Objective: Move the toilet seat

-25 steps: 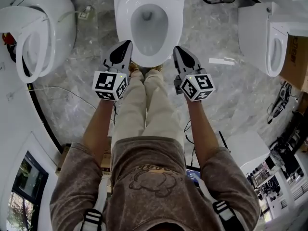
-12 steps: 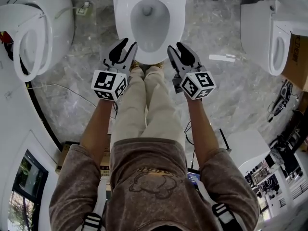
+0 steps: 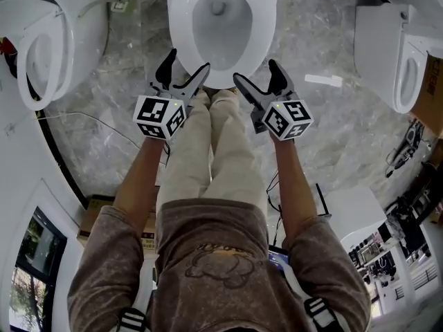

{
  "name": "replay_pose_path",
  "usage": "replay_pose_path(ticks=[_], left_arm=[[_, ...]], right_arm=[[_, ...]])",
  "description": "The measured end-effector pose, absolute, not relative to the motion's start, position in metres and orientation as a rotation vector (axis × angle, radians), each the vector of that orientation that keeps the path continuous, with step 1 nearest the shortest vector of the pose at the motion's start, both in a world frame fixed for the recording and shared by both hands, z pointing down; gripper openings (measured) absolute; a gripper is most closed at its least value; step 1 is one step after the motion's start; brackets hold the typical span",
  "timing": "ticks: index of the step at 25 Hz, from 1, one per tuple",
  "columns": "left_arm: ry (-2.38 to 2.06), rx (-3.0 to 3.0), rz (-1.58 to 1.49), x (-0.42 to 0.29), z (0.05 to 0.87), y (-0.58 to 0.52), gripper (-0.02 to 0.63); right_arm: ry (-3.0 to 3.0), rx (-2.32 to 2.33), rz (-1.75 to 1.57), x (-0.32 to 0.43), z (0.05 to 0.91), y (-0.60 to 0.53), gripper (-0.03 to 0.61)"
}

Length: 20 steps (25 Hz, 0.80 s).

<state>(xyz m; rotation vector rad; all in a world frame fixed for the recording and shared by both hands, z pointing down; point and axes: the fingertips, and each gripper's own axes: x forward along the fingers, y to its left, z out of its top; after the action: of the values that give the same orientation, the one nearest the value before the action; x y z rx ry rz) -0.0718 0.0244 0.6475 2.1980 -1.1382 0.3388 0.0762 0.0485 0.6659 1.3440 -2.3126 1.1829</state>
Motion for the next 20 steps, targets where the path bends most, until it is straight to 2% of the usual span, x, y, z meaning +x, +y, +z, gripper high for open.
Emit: replay_pose_path(ticks=[3,10,20], left_arm=[[-1.115,2.163,0.365,-0.071,0.666,0.030,0.396],[-1.071,2.056,0.427,-0.073,0.718,0.048,0.419],[-1.027,1.904,0.494,-0.081,0.788,0.078,0.420]], right_arm=[[-2.279,1.352,1.228,0.079,0.682,0.052,0.529],[-2.162,1.325,1.362,0.091,0.735,0.072,0.529],[-2.042,1.258,1.478,0.094,0.789,0.105,0.529]])
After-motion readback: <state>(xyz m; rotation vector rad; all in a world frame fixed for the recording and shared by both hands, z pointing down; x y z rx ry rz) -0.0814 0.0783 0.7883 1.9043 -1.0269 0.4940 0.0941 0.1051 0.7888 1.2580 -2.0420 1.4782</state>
